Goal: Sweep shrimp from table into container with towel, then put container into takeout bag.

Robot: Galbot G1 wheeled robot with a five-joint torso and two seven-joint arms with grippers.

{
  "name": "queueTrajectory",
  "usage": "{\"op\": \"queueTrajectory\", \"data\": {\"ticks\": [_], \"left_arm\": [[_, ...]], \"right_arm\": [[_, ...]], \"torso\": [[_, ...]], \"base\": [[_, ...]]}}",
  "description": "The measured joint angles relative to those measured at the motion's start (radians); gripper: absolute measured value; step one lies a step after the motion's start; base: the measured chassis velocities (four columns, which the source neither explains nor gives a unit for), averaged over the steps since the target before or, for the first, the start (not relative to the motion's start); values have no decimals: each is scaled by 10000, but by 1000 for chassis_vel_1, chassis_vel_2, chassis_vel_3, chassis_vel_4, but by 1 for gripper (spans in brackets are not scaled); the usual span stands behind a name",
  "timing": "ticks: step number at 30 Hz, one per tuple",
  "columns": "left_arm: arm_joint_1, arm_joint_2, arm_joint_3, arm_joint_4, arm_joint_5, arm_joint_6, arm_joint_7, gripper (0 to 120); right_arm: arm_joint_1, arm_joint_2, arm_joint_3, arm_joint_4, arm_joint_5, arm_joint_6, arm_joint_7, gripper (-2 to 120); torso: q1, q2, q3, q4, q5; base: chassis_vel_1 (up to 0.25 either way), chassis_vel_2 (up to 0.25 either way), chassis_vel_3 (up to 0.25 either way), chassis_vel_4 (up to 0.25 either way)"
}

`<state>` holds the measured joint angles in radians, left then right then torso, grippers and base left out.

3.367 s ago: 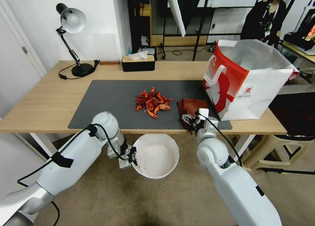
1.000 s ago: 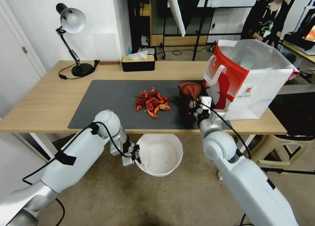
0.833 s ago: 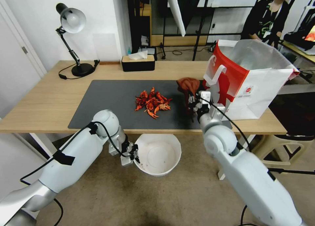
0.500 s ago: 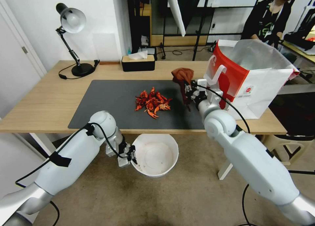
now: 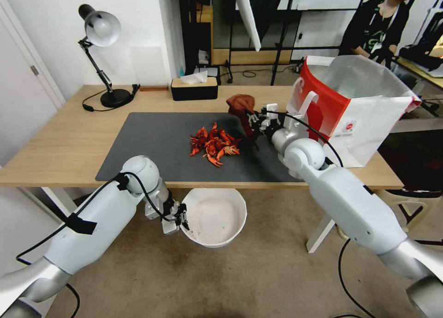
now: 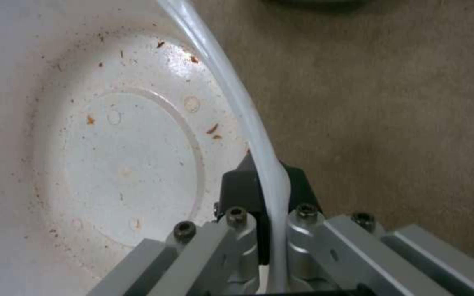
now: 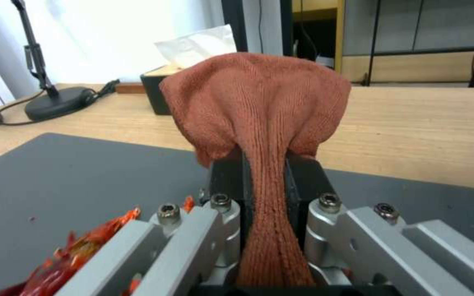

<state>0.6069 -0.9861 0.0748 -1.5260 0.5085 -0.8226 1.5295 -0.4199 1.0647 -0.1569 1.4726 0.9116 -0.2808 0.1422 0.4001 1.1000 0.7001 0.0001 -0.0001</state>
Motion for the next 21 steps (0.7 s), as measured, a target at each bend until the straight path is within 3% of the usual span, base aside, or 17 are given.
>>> {"op": "queueTrajectory", "data": {"ticks": [6, 16, 21], "left_arm": [[-86, -53, 16, -3, -2, 0, 0, 0], [-1, 23, -128, -27, -115, 0, 0, 0], [47, 34, -193, -22, -159, 0, 0, 0]], "right_arm": [[641, 363, -357, -906, -92, -105, -191, 8], [1413, 649, -421, -2348, -89, -924, -1776, 8], [1511, 685, -418, -2666, -394, -1185, -1957, 8]], "torso": [[0, 0, 0, -1, 0], [-1, 0, -1, 0, 0], [-1, 0, -1, -1, 0]], "base": [[0, 0, 0, 0], [0, 0, 0, 0], [0, 0, 0, 0]]}}
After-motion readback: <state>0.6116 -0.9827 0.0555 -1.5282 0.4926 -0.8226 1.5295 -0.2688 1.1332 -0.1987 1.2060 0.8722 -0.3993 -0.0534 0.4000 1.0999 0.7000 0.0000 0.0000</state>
